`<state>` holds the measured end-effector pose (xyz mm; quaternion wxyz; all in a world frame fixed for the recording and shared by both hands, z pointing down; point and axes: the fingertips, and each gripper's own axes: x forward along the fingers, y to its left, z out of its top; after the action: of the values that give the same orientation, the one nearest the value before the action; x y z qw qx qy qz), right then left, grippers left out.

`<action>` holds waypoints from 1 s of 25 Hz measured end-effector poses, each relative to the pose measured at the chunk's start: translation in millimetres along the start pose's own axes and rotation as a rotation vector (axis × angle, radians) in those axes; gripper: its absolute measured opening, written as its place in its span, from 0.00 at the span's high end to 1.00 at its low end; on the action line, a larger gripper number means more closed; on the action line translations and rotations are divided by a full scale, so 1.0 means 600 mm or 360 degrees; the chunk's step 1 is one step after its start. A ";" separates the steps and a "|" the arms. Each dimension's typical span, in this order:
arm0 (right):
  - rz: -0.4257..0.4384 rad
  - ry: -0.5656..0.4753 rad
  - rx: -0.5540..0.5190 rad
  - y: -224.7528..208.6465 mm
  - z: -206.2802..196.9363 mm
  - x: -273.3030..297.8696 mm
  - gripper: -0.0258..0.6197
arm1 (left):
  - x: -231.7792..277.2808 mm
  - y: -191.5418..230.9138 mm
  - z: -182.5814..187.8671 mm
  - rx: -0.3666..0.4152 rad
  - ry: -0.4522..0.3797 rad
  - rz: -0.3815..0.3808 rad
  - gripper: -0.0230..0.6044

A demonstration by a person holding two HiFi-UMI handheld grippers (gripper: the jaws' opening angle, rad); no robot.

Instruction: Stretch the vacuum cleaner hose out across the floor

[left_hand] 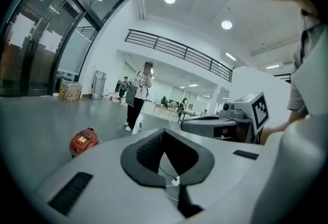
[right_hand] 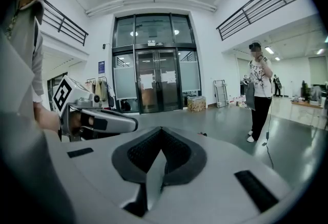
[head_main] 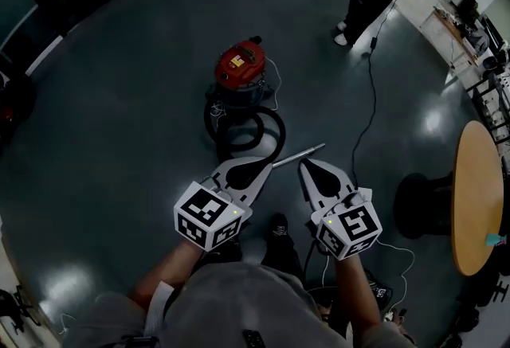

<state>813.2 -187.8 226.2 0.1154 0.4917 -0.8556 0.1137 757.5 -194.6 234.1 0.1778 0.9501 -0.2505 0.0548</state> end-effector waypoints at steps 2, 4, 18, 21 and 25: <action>0.0072 0.0019 -0.0051 -0.013 -0.001 0.004 0.95 | 0.018 0.002 0.005 -0.0011 -0.0010 0.0047 0.97; 0.0133 0.0032 -0.0117 -0.035 -0.002 0.003 0.95 | 0.045 0.003 0.010 -0.0016 -0.0024 0.0108 0.97; 0.0437 0.0193 -0.0289 -0.190 -0.067 0.051 0.95 | 0.169 0.041 -0.013 -0.0056 -0.0001 0.0493 0.97; 0.0459 0.0251 -0.0291 -0.201 -0.105 0.086 0.95 | 0.180 0.082 -0.051 -0.0075 0.0052 0.0534 0.97; 0.0468 0.0322 -0.0226 -0.201 -0.168 0.136 0.95 | 0.180 0.145 -0.137 -0.0110 0.0163 0.0571 0.97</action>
<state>886.7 -282.7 357.0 0.2174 0.3379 -0.9081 0.1176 806.7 -284.6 358.7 0.2103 0.8794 -0.4084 0.1252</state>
